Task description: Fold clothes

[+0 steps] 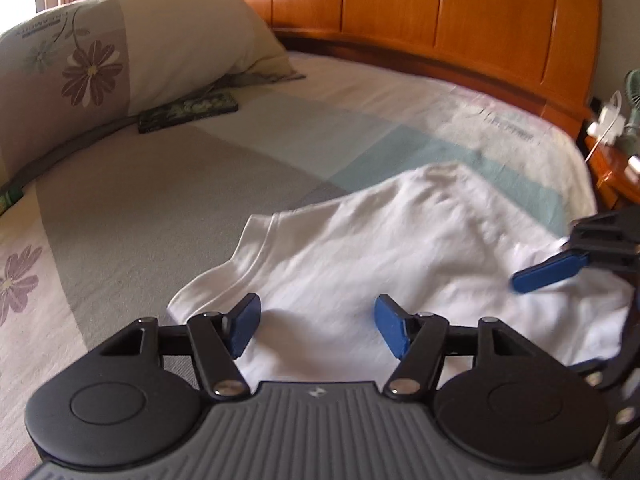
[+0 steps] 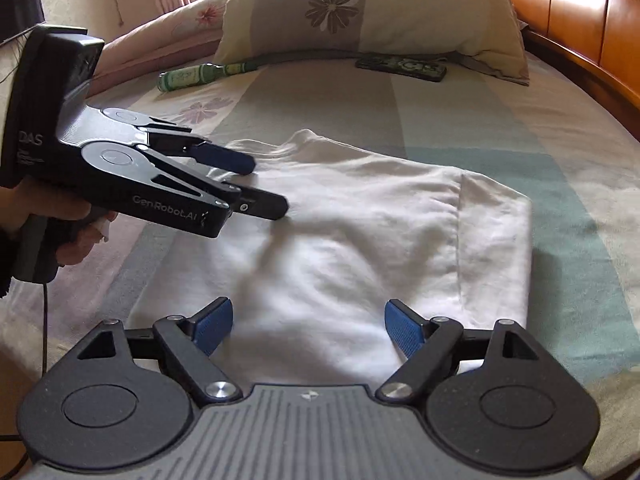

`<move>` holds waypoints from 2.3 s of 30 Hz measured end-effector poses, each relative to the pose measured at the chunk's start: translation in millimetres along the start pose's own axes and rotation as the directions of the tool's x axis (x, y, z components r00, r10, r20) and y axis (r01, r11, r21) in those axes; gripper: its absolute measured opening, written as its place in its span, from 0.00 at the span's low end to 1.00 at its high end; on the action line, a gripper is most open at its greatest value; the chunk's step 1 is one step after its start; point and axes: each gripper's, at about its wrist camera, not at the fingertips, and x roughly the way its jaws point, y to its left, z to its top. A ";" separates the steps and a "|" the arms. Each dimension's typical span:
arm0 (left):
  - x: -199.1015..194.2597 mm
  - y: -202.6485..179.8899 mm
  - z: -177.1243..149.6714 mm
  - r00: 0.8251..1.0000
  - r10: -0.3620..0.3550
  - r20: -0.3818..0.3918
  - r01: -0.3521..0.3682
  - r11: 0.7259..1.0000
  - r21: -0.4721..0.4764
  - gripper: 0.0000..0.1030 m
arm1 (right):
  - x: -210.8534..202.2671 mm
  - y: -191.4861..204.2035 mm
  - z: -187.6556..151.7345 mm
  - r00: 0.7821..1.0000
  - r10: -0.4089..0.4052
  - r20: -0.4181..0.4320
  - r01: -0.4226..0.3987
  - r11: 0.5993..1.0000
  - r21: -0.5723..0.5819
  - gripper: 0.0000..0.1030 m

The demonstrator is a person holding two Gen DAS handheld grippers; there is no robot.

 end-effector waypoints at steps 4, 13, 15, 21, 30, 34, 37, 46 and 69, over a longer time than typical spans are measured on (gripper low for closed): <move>-10.5 11.7 -3.2 1.000 0.013 0.026 -0.011 0.996 -0.093 0.65 | -24.8 -16.1 -17.2 1.000 -0.016 -0.015 0.016 0.998 0.054 0.88; -59.7 -37.6 -11.5 0.990 -0.121 0.065 0.118 0.992 0.047 0.68 | -51.3 20.4 -20.9 0.999 0.003 0.039 -0.002 1.000 -0.007 0.90; -59.1 -45.9 -25.4 0.994 -0.108 0.011 0.108 0.993 0.051 0.68 | -56.1 21.7 -25.7 0.999 0.002 0.038 -0.003 1.000 0.007 0.94; -73.6 -55.3 -41.6 0.998 -0.052 -0.027 0.053 0.998 0.034 0.68 | -70.5 18.5 -37.4 0.998 -0.043 0.039 0.042 0.999 0.012 0.97; -104.4 -46.2 -22.5 0.999 0.036 0.012 -0.036 0.999 -0.039 0.71 | -40.6 59.5 -41.0 0.975 0.222 -0.017 -0.221 0.974 0.041 0.97; -111.5 -46.0 -33.2 1.000 0.030 0.009 -0.029 0.998 -0.058 0.71 | -36.6 76.0 -53.4 0.972 0.216 -0.089 -0.216 0.976 0.002 0.97; -117.8 -45.3 -41.6 1.000 0.021 0.014 -0.020 0.998 -0.062 0.73 | -60.8 71.2 -54.3 0.978 0.204 -0.049 -0.205 0.978 -0.024 0.97; -136.7 -46.1 -56.7 0.999 -0.007 0.054 0.013 0.994 -0.111 0.74 | -45.2 -17.9 -30.1 0.990 -0.138 0.019 0.136 0.987 0.087 1.00; -129.4 -40.6 -61.8 1.000 0.024 -0.007 -0.025 0.993 -0.115 0.75 | -60.2 -34.5 -29.2 0.998 -0.018 0.061 0.008 0.986 0.167 0.94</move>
